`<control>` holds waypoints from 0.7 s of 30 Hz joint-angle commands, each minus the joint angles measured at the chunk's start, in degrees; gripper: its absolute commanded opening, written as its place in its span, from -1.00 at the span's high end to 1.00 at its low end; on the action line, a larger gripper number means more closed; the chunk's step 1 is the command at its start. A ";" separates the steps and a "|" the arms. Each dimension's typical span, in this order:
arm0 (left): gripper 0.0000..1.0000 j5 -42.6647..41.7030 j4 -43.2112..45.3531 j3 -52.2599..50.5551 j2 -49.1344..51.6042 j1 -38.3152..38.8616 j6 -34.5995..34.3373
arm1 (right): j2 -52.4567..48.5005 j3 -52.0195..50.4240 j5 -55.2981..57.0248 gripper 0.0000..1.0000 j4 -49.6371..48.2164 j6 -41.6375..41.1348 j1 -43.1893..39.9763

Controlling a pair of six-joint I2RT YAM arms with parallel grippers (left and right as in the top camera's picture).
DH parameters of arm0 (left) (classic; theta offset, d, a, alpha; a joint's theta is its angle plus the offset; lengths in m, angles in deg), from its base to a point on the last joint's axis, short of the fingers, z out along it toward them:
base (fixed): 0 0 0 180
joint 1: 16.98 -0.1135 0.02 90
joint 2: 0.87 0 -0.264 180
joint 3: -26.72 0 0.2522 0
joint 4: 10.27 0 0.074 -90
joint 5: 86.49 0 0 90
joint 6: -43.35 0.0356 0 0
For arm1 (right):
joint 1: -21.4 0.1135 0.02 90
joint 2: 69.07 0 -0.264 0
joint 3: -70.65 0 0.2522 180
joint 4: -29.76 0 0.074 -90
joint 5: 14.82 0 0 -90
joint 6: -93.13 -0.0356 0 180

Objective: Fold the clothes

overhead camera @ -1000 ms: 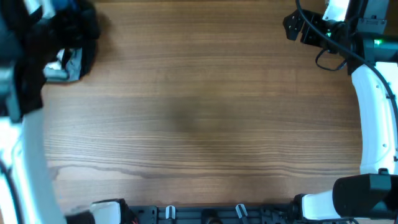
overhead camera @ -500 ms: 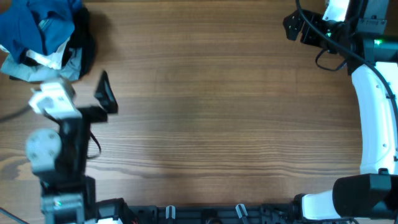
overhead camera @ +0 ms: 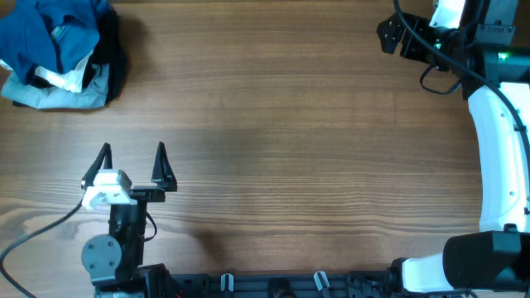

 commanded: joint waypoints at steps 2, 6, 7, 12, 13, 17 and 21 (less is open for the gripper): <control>-1.00 -0.42 0.50 -3.56 -5.86 0.20 -0.11 | -0.33 0.13 0.11 -0.99 -0.09 -0.39 -0.04; -1.00 -0.46 0.44 -5.73 -6.97 0.20 -0.72 | -0.33 0.13 0.11 -0.99 -0.09 -0.42 -0.04; -1.00 -0.46 0.44 -6.16 -6.99 0.20 -0.81 | -0.33 0.11 0.11 -0.99 -0.09 -0.39 -0.04; -1.00 -0.46 0.70 -9.73 -7.15 0.20 -1.68 | -0.33 0.13 0.09 -0.99 -0.09 -0.39 -0.04; -1.00 -0.46 -0.39 -9.79 -7.15 0.20 -1.86 | -0.33 0.13 0.09 -0.99 -0.09 -0.42 -0.04; -1.00 -0.17 -8.85 -9.79 -7.15 0.22 -2.80 | -0.33 0.13 0.11 -0.99 -0.09 -0.42 -0.04; -1.00 -0.22 -8.63 -9.79 -7.10 0.20 -3.08 | -0.33 0.11 0.11 -0.99 -0.09 -0.39 -0.04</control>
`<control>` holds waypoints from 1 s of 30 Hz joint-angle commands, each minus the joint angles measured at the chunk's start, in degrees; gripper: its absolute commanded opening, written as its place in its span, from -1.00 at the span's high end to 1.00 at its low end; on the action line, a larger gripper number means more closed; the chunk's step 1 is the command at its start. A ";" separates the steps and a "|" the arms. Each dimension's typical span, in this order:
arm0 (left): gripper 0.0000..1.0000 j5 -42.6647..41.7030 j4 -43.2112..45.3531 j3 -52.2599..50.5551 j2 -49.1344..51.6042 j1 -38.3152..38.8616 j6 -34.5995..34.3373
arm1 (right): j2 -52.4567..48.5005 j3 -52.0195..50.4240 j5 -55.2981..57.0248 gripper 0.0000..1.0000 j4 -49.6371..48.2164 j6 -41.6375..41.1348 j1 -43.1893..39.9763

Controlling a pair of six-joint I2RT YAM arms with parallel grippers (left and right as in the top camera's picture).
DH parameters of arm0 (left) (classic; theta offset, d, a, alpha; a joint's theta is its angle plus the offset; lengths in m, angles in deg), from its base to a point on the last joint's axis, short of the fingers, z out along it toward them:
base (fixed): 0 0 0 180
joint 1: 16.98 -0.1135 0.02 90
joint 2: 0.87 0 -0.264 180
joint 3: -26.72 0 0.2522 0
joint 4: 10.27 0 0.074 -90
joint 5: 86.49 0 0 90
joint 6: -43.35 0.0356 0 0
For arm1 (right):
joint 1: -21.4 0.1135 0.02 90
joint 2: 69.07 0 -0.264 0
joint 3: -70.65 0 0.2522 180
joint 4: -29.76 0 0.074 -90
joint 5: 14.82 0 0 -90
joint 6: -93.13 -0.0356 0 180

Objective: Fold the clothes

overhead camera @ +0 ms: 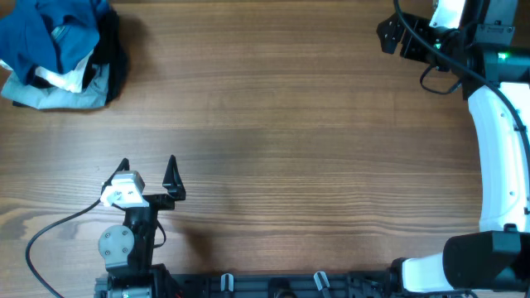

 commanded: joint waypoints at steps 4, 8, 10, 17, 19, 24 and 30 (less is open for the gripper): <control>-1.00 -0.26 -0.20 -0.28 -0.48 0.20 -1.14 | -0.33 0.13 0.11 -0.99 -0.11 -0.42 -0.04; -1.00 -0.26 -0.20 -0.28 -0.48 0.20 -1.14 | -0.33 0.13 0.11 -0.99 -0.11 -0.42 -0.04; -1.00 -0.26 -0.20 -0.28 -0.48 0.20 -1.14 | -0.33 0.13 0.11 -0.99 -0.11 -0.39 -0.04; -1.00 -0.26 -0.20 -0.28 -0.48 0.20 -1.14 | 1.57 0.07 6.47 -1.00 0.22 -0.35 0.52; -1.00 -0.26 -0.20 -0.28 -0.48 0.20 -1.14 | 4.90 -1.11 10.01 -0.99 -2.16 -0.35 1.95; -1.00 -0.26 -0.20 -0.28 -0.48 0.20 -1.14 | 24.33 -26.49 13.66 -0.99 -34.71 7.48 8.11; -1.00 -0.26 -0.20 -0.28 -0.48 0.20 -1.14 | 51.98 -52.85 13.44 -0.99 -37.62 14.43 8.66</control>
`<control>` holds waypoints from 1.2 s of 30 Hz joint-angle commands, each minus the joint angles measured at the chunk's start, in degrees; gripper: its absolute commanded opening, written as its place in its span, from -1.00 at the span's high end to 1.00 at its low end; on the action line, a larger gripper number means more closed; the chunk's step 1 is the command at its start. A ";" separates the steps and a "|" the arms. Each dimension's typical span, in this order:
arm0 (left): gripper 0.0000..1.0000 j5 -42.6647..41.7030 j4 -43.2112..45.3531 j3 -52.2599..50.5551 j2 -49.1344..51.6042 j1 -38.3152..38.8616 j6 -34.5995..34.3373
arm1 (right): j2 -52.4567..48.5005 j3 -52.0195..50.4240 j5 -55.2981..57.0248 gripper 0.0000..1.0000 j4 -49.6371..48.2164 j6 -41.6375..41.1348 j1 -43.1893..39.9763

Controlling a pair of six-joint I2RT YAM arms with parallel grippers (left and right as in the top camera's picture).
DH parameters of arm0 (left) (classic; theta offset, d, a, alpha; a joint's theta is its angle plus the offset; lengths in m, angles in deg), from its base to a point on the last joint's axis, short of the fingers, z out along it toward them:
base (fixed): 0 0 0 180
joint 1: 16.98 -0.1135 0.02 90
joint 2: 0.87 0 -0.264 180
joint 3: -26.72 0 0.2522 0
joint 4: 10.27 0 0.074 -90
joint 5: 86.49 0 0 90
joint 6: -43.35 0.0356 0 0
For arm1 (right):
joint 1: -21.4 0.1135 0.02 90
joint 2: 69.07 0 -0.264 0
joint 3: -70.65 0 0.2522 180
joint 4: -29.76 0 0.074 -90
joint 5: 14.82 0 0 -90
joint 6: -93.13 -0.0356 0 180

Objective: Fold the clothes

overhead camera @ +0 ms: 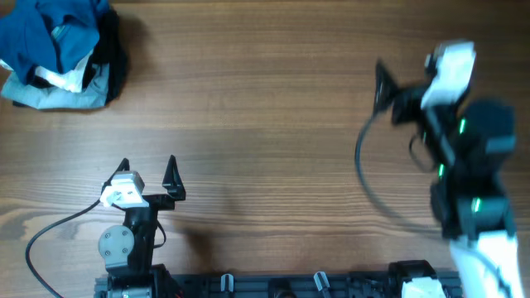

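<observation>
A crumpled pile of clothes (58,50), blue, pale blue, black and white, lies at the table's back left corner. My left gripper (148,170) stands open near the front left edge, well short of the pile, with nothing between its fingers. My right gripper (384,89) is blurred at the right side of the table, pointing left, far from the clothes. Its jaws are too smeared to read.
The wooden table (265,149) spreads between the two arms. A cable (58,228) trails from the left arm toward the front left. The right arm's white and black body (468,157) fills the right edge, with a looping cable (364,165) beside it.
My right arm has left the back right corner and now sits lower, at mid-depth on the right side, blurred. The left arm and the clothes pile have not moved.
At first my left gripper stood open near the front left and the right arm sat in the back right corner. Then the left gripper was slightly nearer the front edge and further right. Now the right arm is nearer the table's middle depth.
</observation>
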 commanded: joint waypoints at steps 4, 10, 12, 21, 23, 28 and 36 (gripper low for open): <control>-1.00 -0.26 -0.22 -0.28 -0.42 0.20 -0.72 | 28.59 -23.02 0.74 -0.99 -3.39 3.52 0.11; -1.00 -0.26 -0.22 -0.28 -0.42 0.20 -0.72 | 39.74 -40.37 -11.37 -0.99 -16.15 11.69 0.09; -1.00 -0.26 -0.22 -0.28 -0.42 0.20 -0.72 | 43.69 -46.16 -14.01 -0.99 -19.41 11.65 0.09; -1.00 -0.26 -0.22 -0.28 -0.42 0.20 -0.72 | 49.64 -49.09 -14.56 -0.99 -11.37 10.62 -1.29; -1.00 -0.26 -0.22 -0.28 -0.42 0.20 -0.72 | 49.64 -49.09 -14.53 -1.00 -11.39 10.64 -2.47; -1.00 -0.26 -0.22 -0.28 -0.42 0.20 -0.72 | 49.53 -49.07 -14.53 -1.00 -11.34 10.73 -3.17; -1.00 -0.26 -0.22 -0.28 -0.42 0.20 -0.72 | 49.53 -49.07 -14.53 -1.00 -11.34 10.75 -3.15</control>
